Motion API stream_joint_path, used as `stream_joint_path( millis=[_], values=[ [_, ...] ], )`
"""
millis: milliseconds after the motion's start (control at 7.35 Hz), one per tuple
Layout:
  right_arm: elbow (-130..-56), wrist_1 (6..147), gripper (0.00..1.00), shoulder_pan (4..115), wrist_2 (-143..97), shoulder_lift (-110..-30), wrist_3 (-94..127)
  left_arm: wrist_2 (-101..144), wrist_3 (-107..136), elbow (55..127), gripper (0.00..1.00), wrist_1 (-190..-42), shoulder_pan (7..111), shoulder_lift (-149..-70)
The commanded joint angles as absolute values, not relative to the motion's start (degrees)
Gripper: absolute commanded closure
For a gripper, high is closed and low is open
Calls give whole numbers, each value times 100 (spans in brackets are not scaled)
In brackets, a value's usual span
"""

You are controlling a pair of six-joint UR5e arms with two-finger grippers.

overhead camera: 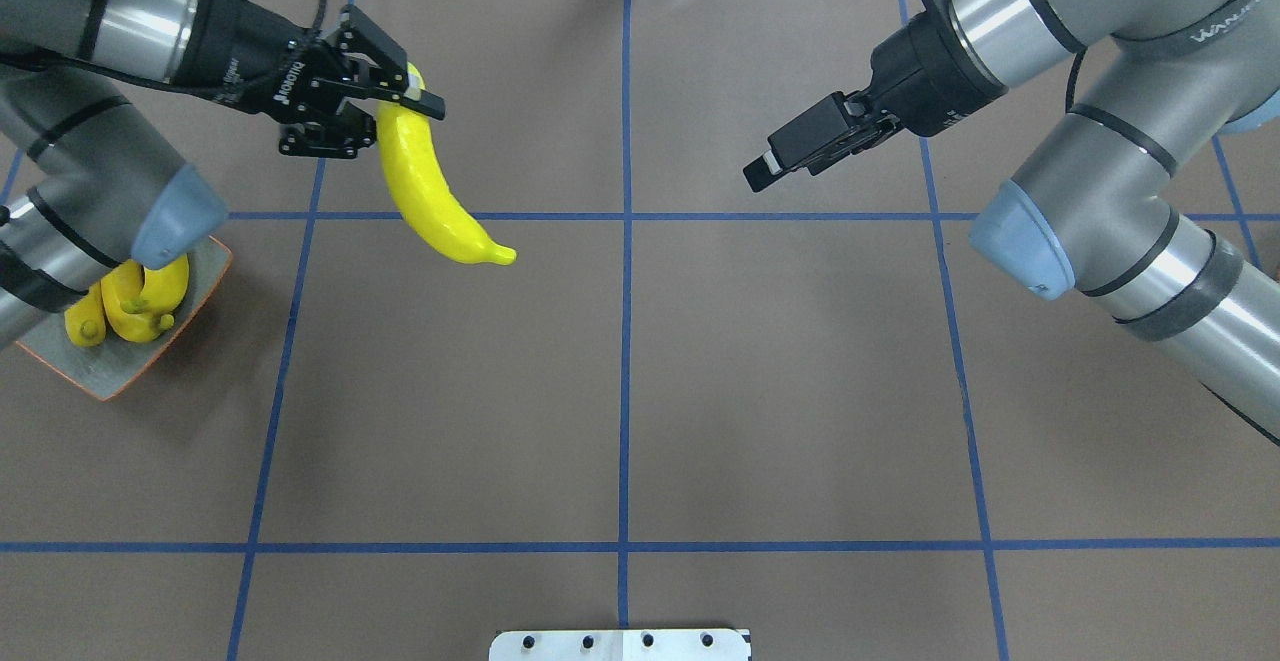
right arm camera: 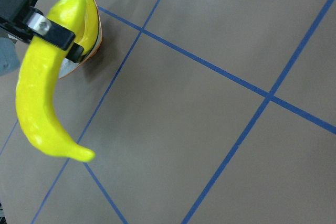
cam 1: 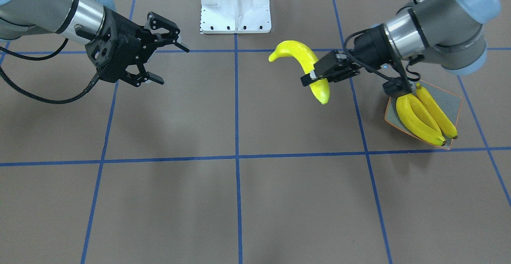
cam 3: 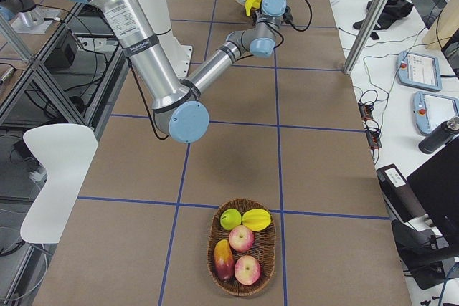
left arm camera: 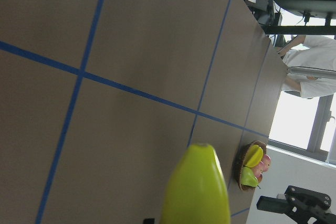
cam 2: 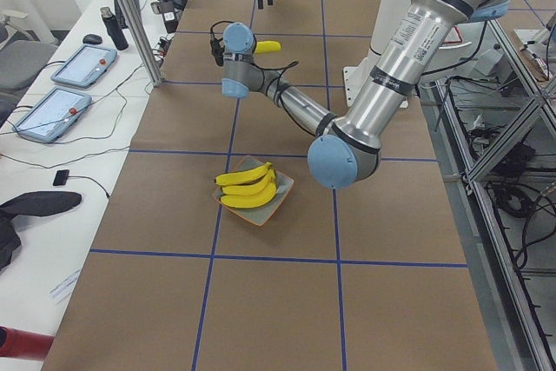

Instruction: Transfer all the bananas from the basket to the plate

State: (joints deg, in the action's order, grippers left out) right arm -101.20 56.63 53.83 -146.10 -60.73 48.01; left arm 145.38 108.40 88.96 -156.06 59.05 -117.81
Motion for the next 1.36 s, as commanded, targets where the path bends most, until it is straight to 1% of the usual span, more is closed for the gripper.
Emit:
stream_joint_path(
  millis=[0, 136, 272, 545, 681, 953, 1225],
  values=[
    [-10116, 5643, 2, 5440, -14441, -6257, 4947, 15875, 9709, 8274, 100, -15601, 6904, -11182],
    [-10116, 5643, 2, 5440, -14380, -6249, 5027, 16560, 9103, 7809, 100, -15609, 7256, -11067],
    [-10125, 5634, 2, 5449, -14344, -6258, 5236, 16933, 8470, 7526, 100, -15592, 7529, -10743],
    [-10186, 5616, 2, 5511, -14152, -6424, 5702, 17321, 7992, 6711, 100, -15557, 7900, -10696],
    [-10204, 5616, 2, 5511, -13950, -6460, 5774, 17462, 7720, 6367, 100, -15557, 7919, -10670],
    [-10204, 5625, 2, 5502, -13904, -6451, 6063, 17455, 7699, 6101, 100, -15469, 7866, -10609],
    [-10204, 5616, 2, 5502, -13834, -6460, 6143, 17429, 7699, 6012, 100, -15259, 7857, -10591]
  ],
)
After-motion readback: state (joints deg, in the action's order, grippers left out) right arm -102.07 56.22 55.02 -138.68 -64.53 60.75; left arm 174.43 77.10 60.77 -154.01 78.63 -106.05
